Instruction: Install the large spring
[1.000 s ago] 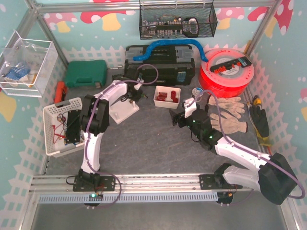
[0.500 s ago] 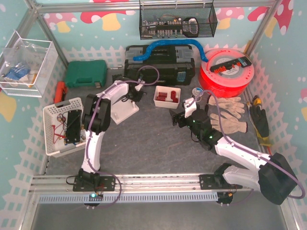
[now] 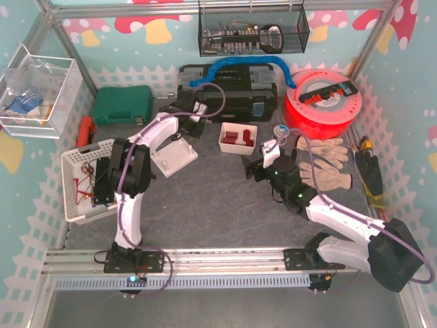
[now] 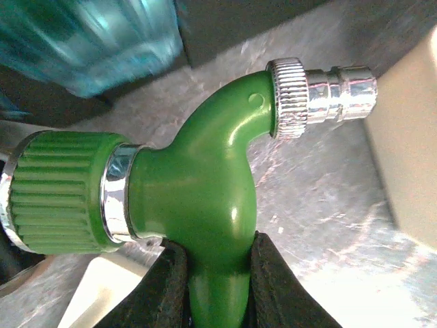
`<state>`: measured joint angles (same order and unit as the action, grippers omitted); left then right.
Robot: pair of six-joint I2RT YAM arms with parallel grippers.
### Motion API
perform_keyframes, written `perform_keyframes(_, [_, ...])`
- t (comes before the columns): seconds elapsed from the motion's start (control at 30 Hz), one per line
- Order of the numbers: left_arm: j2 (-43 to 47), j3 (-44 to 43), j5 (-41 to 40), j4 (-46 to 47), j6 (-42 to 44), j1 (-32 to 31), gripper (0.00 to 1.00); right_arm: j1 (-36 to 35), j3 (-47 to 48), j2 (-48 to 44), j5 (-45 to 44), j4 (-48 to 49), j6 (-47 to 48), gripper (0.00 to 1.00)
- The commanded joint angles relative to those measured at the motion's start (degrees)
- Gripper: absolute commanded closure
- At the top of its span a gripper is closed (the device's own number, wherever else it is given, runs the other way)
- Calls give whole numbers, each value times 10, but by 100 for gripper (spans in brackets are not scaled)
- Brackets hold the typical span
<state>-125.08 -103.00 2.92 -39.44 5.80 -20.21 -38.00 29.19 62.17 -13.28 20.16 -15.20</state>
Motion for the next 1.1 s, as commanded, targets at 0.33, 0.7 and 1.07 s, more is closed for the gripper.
perform_keyframes(0.33, [182, 167, -174, 165, -160, 63, 100, -5, -9, -25, -9, 2, 5, 0])
perform_keyframes(0.7, [141, 219, -232, 176, -229, 144, 100, -5, -5, -13, -8, 0, 3, 0])
perform_keyframes(1.07, [108, 241, -225, 176, -262, 166, 80, -5, 5, 6, -23, -12, -2, 0])
